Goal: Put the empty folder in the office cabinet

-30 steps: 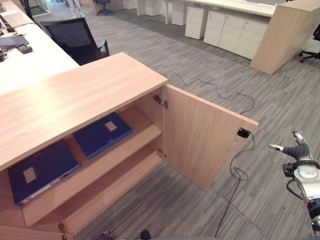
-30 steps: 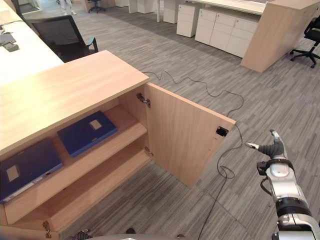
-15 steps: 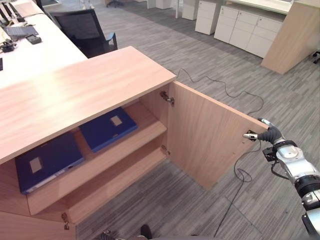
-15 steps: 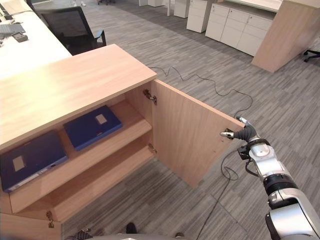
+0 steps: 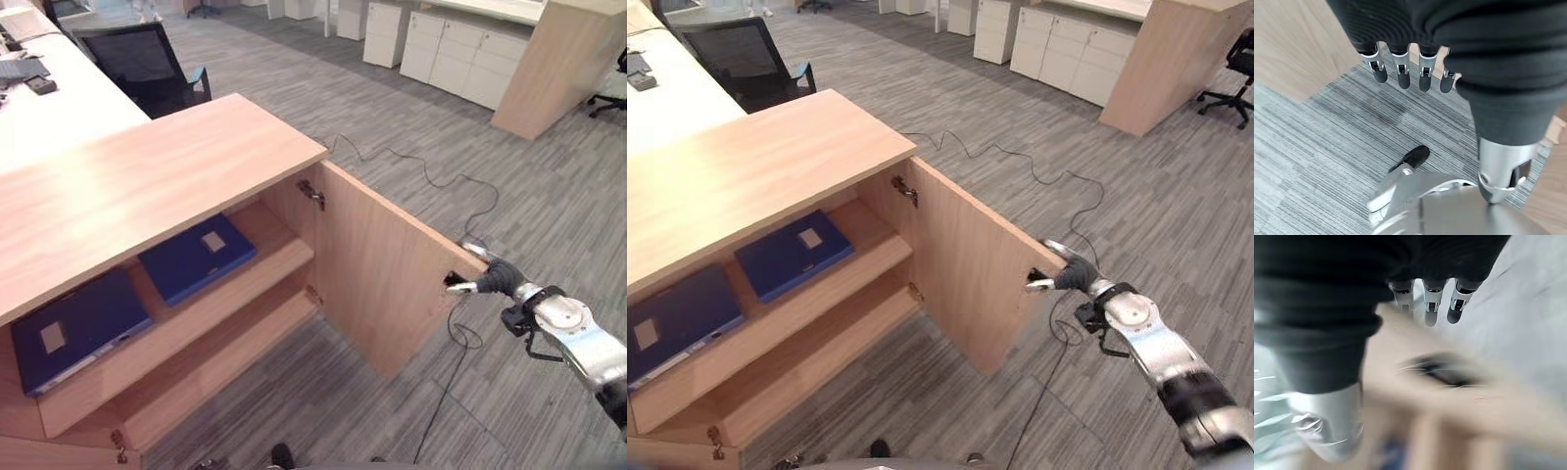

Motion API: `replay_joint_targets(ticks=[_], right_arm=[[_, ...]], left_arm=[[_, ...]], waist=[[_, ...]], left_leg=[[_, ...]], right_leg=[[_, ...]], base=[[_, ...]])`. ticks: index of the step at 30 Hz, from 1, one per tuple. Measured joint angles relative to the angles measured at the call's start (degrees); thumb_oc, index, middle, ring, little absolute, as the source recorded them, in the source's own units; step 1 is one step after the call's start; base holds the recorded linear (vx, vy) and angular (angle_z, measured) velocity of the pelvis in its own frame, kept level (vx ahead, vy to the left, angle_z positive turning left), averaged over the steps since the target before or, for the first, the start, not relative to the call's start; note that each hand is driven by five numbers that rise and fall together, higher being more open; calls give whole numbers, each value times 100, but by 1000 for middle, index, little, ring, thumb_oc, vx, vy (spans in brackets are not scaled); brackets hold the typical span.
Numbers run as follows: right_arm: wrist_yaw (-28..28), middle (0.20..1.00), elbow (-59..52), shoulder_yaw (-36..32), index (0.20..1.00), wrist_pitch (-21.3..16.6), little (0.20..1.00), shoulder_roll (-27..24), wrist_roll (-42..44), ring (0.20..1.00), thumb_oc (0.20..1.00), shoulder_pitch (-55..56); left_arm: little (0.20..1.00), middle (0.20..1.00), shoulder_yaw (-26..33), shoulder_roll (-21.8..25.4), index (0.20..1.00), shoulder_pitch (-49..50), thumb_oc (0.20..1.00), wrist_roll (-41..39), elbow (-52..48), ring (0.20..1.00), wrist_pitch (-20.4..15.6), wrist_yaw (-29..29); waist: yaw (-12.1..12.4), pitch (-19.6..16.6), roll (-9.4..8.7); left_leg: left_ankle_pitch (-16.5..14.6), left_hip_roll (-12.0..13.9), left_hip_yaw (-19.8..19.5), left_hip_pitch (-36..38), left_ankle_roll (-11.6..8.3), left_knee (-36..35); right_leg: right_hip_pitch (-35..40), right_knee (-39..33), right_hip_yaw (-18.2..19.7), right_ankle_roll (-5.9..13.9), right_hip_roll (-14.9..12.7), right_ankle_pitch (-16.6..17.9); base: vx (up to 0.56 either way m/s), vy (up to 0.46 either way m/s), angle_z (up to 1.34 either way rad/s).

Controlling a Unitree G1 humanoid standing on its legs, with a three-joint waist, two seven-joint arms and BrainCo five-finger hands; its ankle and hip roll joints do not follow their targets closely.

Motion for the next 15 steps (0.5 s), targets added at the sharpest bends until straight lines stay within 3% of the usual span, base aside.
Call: replay_joint_targets(ticks=[2, 6, 9, 14, 15], right_arm=[[693, 1000, -1125, 489, 1000, -210, 1000, 126, 1295, 1000, 1000, -250], [1310, 1000, -1372, 1249, 1000, -256, 1000, 551, 2097, 1000, 1000, -962], [1511, 1000, -1356, 1566, 1000, -243, 1000, 556, 2123, 1000, 1000, -1441], [1544, 1000, -1216, 1880, 1000, -230, 1000, 593, 2110, 1000, 1000, -1468], [1577, 1000, -1032, 1958, 1000, -204, 1000, 610, 2076, 1000, 1000, -1451]], left_arm=[[1000, 1000, 66, -41, 1000, -10, 1000, 35, 26, 1000, -5, -6], [1000, 1000, 83, 9, 1000, -1, 1000, 65, 23, 1000, -72, -11], [1000, 1000, 77, 135, 1000, 137, 1000, 103, 30, 1000, -111, -6], [1000, 1000, 66, 128, 1000, 123, 1000, 112, 23, 1000, -166, -12], [1000, 1000, 45, 110, 1000, 138, 1000, 112, 24, 1000, -173, -11]], waist=[[85, -45, -3], [401, -235, -163], [525, -370, -343], [568, -346, -316], [677, -327, -295]], left_leg=[[7, 15, -11, 3, -18, -44], [-42, 18, -18, -48, -84, -46], [-34, -14, -41, -128, -79, -45], [2, -83, -195, -157, -34, -45], [1, -112, -234, -199, -34, -46]], right_leg=[[-12, 1, -1, -7, 18, -5], [-43, 1, -13, -1, -11, -42], [-106, 3, -37, 7, -34, -35], [-22, 34, -211, 19, -58, -25], [-7, 36, -238, 19, -71, -26]], base=[[10, -12, 4], [-4, -12, 5], [-32, 20, 4], [-42, 76, 17], [-58, 111, 30]])
